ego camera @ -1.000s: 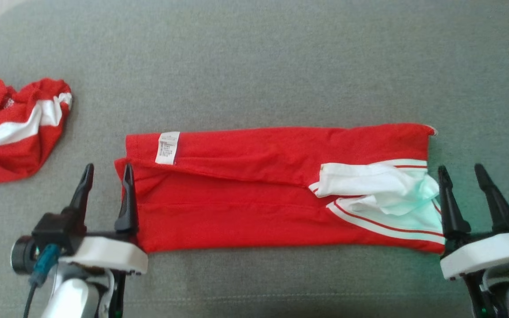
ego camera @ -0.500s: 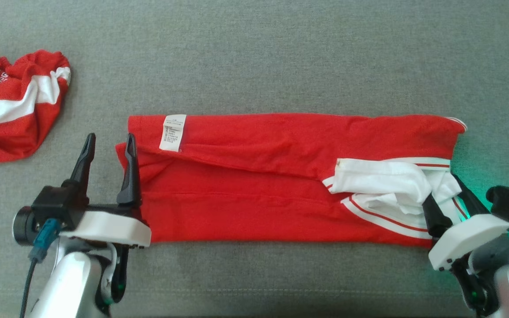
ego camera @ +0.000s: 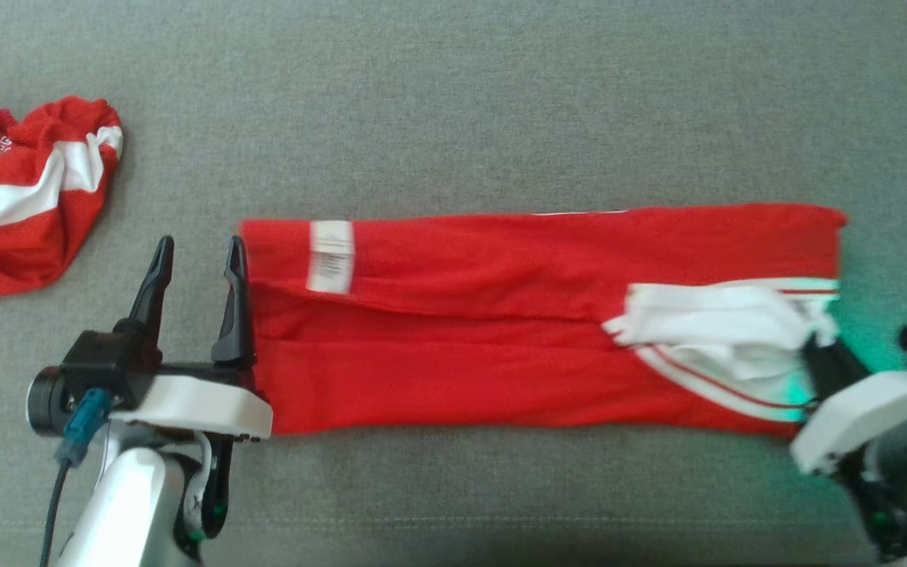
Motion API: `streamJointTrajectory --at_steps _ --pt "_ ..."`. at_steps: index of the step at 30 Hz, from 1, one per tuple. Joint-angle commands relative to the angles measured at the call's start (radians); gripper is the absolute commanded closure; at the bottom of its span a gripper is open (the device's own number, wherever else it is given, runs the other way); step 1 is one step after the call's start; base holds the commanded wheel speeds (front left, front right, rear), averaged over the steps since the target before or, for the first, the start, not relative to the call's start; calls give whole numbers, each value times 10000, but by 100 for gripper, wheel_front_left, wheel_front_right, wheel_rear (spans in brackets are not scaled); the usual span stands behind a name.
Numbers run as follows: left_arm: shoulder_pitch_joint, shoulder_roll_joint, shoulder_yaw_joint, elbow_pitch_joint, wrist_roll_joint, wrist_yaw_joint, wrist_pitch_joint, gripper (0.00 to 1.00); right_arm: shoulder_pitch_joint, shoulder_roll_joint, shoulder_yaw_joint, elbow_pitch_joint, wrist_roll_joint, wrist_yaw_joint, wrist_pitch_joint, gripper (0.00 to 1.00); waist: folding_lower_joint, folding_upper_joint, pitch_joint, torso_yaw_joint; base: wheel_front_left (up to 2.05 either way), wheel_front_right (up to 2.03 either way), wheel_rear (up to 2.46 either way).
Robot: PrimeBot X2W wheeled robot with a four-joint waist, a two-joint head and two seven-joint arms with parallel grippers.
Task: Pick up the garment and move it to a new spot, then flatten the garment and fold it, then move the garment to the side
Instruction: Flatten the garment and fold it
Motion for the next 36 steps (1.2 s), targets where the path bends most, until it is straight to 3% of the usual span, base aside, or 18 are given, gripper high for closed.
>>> streamJointTrajectory --at_steps 1,10,18,22,26,32,36 --pt "-309 106 452 -349 144 -55 -120 0 -15 -467 -297 -462 -14 -9 12 100 0 0 -58 -24 0 0 0" --pt "-169 -84 589 -312 246 -174 -121 0 252 -1145 -1705 -767 -19 -9 155 100 0 0 -377 -23 0 0 0" --pt "78 -191 670 -244 328 -237 -121 0 81 -1136 -1151 -2123 -307 -9 646 100 0 0 -829 -130 0 0 0" --pt "165 -226 641 -213 362 -297 -121 0 -332 -1047 -29 -3216 -486 -9 1097 100 0 0 -1049 -204 0 0 0" --pt "205 -246 596 -176 381 -345 -122 0 -906 -708 1545 -3541 -405 -9 1331 100 0 0 -1193 -225 0 0 0" --pt "153 -292 495 -128 388 -432 -122 0 -1828 462 4016 -2377 163 -9 864 100 0 0 -1208 -84 0 0 0" --pt "46 -345 438 -93 390 -519 -122 0 -2344 858 5391 -1217 589 -9 363 100 0 0 -1043 156 0 0 0"
